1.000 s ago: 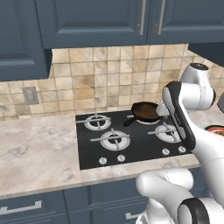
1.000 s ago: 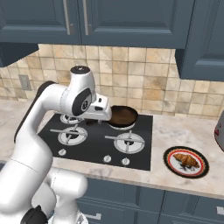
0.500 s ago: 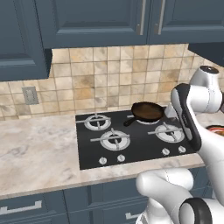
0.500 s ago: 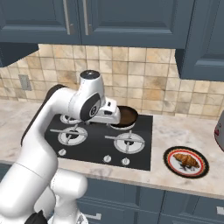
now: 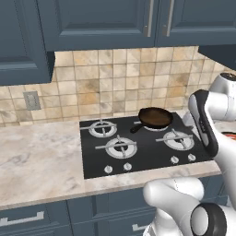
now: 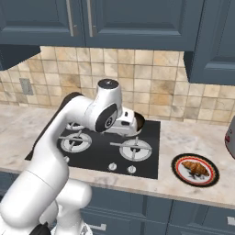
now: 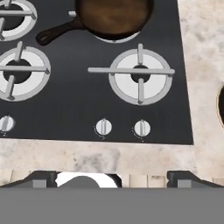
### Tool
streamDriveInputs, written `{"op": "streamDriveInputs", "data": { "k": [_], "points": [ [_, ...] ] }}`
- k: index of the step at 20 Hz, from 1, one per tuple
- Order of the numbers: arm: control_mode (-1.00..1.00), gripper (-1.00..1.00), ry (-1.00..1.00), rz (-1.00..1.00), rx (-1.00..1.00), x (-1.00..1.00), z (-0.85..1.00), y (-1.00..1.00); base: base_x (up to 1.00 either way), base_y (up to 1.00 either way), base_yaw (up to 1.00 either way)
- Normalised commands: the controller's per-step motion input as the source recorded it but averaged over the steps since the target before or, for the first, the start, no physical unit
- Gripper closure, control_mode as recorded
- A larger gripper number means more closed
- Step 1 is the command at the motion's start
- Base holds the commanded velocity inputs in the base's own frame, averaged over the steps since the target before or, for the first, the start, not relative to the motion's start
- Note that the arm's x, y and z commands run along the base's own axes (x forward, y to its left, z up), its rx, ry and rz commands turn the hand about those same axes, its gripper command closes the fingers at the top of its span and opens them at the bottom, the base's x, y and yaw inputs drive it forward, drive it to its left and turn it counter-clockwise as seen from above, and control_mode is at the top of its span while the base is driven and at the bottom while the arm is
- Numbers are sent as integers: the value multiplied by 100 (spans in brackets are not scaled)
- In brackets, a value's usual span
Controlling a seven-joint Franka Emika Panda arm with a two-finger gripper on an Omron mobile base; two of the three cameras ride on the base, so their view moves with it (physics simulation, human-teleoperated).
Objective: Pick the croissant and place it on the pan. Then turn on the stove to warm the croissant.
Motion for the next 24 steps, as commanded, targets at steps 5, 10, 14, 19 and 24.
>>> {"op": "streamDriveInputs", "data": {
  "k": [5,10,14,19,24],
  "points": [
    [-100,-100,0,-3,0,0,-21,-38,0,0,0],
    [-100,-100,0,-22,0,2,-16,-41,0,0,0],
    [-100,-100,4,-33,2,10,-10,-38,0,0,0],
    [-100,-100,6,-38,11,10,-1,-36,0,0,0],
    [-100,-100,10,-35,15,4,0,-34,0,0,0]
  ]
}}
